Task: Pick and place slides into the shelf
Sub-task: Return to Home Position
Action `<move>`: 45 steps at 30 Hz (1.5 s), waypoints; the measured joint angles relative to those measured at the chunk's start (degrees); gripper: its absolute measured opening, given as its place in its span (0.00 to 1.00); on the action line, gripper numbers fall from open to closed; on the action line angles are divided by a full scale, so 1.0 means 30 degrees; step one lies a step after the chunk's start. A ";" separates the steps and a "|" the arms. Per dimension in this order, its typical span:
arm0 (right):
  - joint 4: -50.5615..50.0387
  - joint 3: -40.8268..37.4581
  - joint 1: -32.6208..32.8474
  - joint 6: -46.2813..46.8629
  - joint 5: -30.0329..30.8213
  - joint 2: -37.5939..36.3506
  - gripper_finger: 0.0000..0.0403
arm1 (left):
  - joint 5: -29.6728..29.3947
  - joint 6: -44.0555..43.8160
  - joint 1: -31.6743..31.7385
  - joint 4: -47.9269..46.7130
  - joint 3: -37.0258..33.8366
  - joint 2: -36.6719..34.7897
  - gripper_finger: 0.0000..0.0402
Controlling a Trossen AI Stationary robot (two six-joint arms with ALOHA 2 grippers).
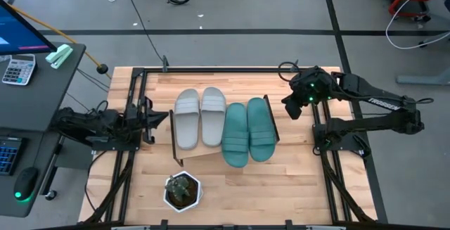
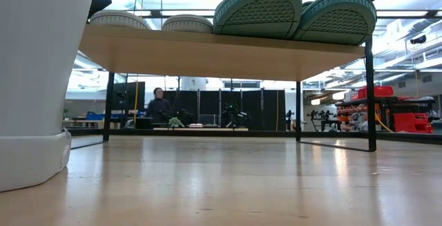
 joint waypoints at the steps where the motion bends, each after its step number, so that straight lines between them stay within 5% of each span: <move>1: 0.0000 0.0000 0.0000 0.0007 -0.0040 0.0000 0.00 | 0.0141 -0.0068 0.0000 -0.0006 -0.0113 -0.0175 0.00; 11: 0.0007 0.0000 -0.0041 0.0335 -0.0032 0.0062 0.00 | 0.1996 0.0014 0.0347 -0.0294 -0.0126 -0.0385 0.00; 25: 0.0029 0.0000 -0.0233 0.0364 0.0014 0.0641 0.00 | 0.8233 -0.2711 0.5126 -0.1466 -0.0140 -0.0348 0.00; 45: 0.0069 0.0000 -0.0233 -0.1353 0.0354 0.0583 0.00 | 0.7607 -0.3928 0.5325 -0.3434 -0.0148 -0.0349 0.00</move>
